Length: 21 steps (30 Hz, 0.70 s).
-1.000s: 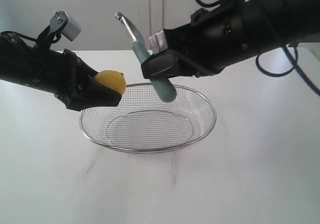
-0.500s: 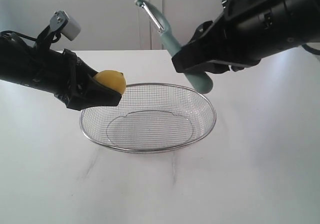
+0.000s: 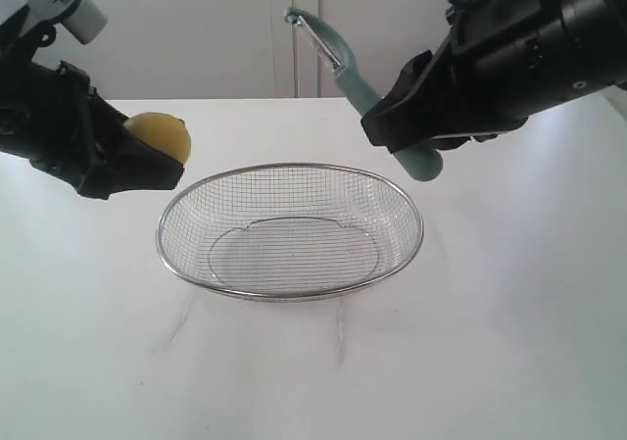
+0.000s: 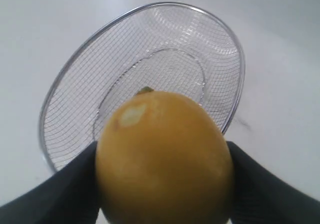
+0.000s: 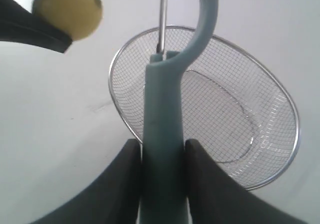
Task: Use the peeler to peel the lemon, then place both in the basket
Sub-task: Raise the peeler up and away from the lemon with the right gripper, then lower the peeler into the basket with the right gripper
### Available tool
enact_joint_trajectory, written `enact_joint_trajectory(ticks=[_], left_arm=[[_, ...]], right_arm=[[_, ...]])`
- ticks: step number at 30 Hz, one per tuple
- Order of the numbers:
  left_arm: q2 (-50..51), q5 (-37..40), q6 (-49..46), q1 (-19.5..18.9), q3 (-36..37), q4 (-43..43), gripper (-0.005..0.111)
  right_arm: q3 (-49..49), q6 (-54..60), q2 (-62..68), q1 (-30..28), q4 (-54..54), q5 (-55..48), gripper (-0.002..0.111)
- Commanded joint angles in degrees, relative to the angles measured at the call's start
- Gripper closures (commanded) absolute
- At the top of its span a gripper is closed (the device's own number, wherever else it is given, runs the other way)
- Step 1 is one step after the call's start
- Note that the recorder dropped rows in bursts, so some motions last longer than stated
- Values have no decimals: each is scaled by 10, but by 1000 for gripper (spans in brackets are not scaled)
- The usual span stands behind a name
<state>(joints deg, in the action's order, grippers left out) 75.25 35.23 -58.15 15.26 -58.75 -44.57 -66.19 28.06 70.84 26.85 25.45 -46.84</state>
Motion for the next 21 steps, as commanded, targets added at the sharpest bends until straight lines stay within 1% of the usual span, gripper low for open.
enact_joint_trajectory(ticks=[1, 4, 8, 13, 21], left_arm=[[-47, -9, 62, 3, -1, 36, 107], [-74, 3, 62, 3, -1, 36, 107], [-82, 22, 62, 3, -1, 26, 107], [-84, 21, 62, 3, -1, 22, 107], [-84, 21, 62, 3, -1, 22, 107]], right_arm=[[-6, 1, -4, -2, -36, 23, 108], [-6, 1, -4, -2, -45, 23, 108], [-4, 0, -1, -2, -73, 43, 108], [-4, -73, 62, -2, -84, 101, 108], [-6, -149, 137, -2, -95, 130, 108]])
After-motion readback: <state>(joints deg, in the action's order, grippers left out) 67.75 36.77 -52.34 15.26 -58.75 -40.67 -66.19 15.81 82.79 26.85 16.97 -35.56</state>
